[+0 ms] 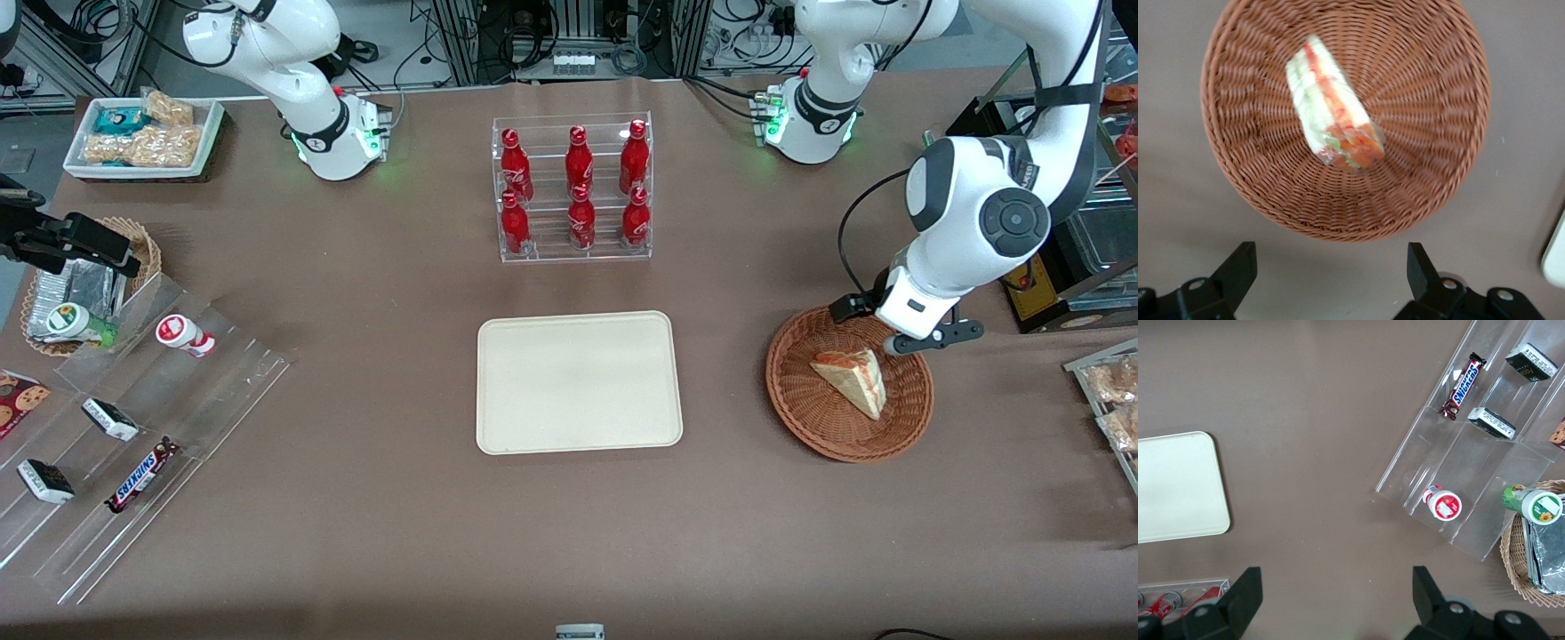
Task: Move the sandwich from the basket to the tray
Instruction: 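Lower the open left gripper and close it on the wrapped sandwich, then lift the sandwich and carry it over the cream tray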
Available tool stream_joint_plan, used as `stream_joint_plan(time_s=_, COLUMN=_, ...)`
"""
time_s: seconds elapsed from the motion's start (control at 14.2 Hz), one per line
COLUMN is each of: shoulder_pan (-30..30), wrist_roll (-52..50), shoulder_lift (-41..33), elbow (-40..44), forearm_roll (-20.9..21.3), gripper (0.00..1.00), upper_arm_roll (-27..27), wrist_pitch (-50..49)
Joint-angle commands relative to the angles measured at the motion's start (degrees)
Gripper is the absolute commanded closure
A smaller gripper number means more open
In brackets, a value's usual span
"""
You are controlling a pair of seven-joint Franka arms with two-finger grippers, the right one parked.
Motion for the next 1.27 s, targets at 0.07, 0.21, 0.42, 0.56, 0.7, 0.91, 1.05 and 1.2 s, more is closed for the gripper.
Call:
stream_joint_plan(time_s=0.07, shoulder_pan=0.34, wrist_roll=-19.36, shoulder_lift=0.83, elbow=-1.43, forearm_roll=0.82, gripper=0.0, upper_arm_roll=0.04, wrist_pitch=4.88)
stream_joint_plan(time_s=0.21, shoulder_pan=1.83, wrist_roll=-25.73, shoulder_lift=2.24, elbow=-1.34, forearm_roll=0.82, gripper=0.0, upper_arm_roll=0.04, wrist_pitch=7.96)
stream_joint_plan(time_s=0.42, shoulder_pan=2.45, wrist_roll=-25.93, shoulder_lift=5.57, elbow=-0.81, forearm_roll=0.82, gripper=0.0, upper_arm_roll=0.04, wrist_pitch=12.17)
stream_joint_plan(time_s=0.56, shoulder_pan=3.24, wrist_roll=-26.45, shoulder_lift=7.68, elbow=-0.64, forearm_roll=0.82, gripper=0.0, upper_arm_roll=0.04, wrist_pitch=15.43)
stream_joint_plan(time_s=0.7, shoulder_pan=3.86, wrist_roll=-26.54, shoulder_lift=10.14, elbow=-0.29, forearm_roll=0.64, gripper=0.0, upper_arm_roll=0.04, wrist_pitch=18.24)
stream_joint_plan(time_s=0.91, shoulder_pan=4.3, wrist_roll=-26.8, shoulder_lift=12.7, elbow=0.07, forearm_roll=0.12, gripper=0.06, upper_arm_roll=0.04, wrist_pitch=21.5)
stream_joint_plan(time_s=1.05, shoulder_pan=4.21, wrist_roll=-31.96, shoulder_lift=13.58, elbow=0.77, forearm_roll=0.29, gripper=0.51, upper_arm_roll=-0.05, wrist_pitch=21.59)
stream_joint_plan(time_s=1.2, shoulder_pan=3.86, wrist_roll=-34.53, shoulder_lift=14.02, elbow=1.47, forearm_roll=0.38, gripper=0.92, upper_arm_roll=-0.13, wrist_pitch=20.98)
